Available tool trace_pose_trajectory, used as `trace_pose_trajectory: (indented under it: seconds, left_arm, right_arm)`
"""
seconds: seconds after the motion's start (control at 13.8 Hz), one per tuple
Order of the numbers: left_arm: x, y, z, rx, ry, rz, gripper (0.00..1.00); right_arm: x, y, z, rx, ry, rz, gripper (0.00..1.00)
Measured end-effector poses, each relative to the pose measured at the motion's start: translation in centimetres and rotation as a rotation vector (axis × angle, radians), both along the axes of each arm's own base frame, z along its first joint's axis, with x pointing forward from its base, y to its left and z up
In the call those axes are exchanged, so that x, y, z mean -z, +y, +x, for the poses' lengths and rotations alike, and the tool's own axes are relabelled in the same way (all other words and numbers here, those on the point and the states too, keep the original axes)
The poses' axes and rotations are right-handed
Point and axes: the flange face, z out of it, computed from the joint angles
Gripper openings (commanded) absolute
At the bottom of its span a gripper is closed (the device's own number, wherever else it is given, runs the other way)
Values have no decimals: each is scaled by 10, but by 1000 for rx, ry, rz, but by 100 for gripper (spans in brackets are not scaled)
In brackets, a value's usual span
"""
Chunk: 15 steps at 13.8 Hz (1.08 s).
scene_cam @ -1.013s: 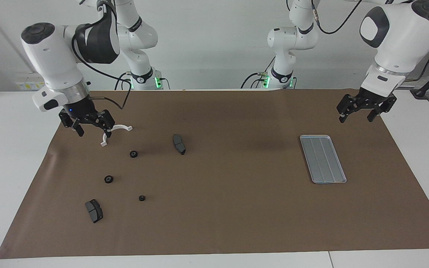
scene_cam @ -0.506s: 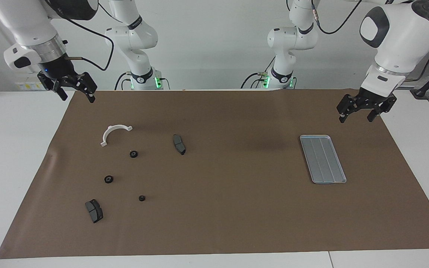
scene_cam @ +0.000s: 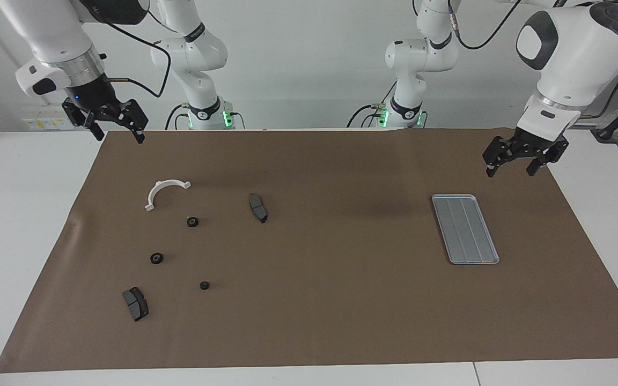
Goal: Place bearing gear from tray to pile
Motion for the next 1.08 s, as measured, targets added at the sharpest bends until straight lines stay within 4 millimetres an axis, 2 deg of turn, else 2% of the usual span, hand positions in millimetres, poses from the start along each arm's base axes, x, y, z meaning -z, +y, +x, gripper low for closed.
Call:
trace_pose_trajectory:
  seconds: [0.58,1.08]
  left_arm:
    - [2,7,-3,-25,8,-56,100]
    - [2,5,-3,-22,8,-58,100]
  right_arm:
    - [-6,1,-5,-1,34,-3,100]
    - [-6,1,-3,-1,33,-3,100]
